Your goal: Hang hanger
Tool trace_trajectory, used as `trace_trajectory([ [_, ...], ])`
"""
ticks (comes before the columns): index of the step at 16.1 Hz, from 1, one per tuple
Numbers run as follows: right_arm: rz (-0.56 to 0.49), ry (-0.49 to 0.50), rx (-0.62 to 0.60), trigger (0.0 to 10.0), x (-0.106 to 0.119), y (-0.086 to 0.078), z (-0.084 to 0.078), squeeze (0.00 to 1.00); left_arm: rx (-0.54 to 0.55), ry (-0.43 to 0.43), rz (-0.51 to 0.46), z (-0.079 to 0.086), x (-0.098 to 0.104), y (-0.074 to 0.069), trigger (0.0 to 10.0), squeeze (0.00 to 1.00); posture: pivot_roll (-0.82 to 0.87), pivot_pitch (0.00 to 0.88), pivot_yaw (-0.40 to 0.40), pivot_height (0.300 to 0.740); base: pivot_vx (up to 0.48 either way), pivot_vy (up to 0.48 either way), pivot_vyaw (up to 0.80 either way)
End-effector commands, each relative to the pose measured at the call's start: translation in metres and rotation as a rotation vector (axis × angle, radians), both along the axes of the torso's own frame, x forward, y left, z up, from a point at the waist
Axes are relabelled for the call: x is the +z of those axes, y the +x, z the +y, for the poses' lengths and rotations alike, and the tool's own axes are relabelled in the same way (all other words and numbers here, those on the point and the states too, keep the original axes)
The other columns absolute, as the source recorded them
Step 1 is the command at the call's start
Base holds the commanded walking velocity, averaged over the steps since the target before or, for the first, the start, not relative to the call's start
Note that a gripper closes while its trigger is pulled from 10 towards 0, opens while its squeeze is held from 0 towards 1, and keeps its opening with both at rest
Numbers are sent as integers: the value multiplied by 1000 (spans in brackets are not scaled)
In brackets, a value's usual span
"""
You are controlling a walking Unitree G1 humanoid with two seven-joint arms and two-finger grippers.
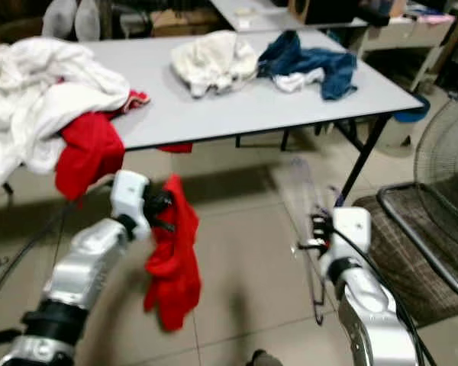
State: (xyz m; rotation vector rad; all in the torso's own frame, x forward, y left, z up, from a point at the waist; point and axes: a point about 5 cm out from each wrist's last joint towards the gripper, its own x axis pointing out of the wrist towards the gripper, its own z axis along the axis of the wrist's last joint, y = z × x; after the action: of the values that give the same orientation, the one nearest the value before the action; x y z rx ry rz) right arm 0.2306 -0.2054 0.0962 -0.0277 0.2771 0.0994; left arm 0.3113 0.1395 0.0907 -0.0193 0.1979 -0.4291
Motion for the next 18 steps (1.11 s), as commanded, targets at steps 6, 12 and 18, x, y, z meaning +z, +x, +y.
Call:
trace_trajectory([
  [6, -91, -75, 373, 10000, 41, -3, 5, 0, 3, -58, -111, 2, 30, 13, 10000, 0, 20, 0, 38, 740, 183, 0, 0],
  [12, -55, -114, 736, 10000, 71, -22, 6, 0, -6, -81, -261, 0, 90, 45, 10000, 0, 23, 0, 32, 740, 319, 0, 0],
  [18, 13, -96, 933, 10000, 73, -35, 17, 0, -52, -142, -415, -4, 163, 66, 10000, 0, 18, 0, 41, 740, 321, 0, 0],
])
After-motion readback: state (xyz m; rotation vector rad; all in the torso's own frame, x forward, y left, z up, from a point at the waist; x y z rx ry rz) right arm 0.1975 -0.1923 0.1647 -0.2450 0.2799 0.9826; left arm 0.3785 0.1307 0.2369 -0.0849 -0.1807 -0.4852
